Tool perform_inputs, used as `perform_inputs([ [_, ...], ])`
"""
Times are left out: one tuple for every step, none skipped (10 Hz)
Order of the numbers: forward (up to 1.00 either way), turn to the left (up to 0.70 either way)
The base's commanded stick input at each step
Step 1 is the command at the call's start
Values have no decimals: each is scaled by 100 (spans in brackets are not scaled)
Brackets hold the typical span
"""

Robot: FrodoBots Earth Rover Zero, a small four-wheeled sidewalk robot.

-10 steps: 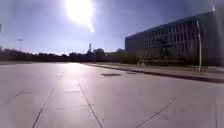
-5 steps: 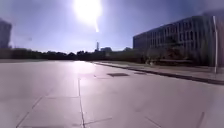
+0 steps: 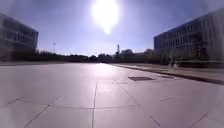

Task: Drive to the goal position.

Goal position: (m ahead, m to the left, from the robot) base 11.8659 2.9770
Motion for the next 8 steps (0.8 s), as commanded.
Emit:
perform_inputs([
  [100,0],
  [100,0],
  [100,0],
  [100,0],
  [100,0],
  [100,34],
  [100,40],
  [100,40],
])
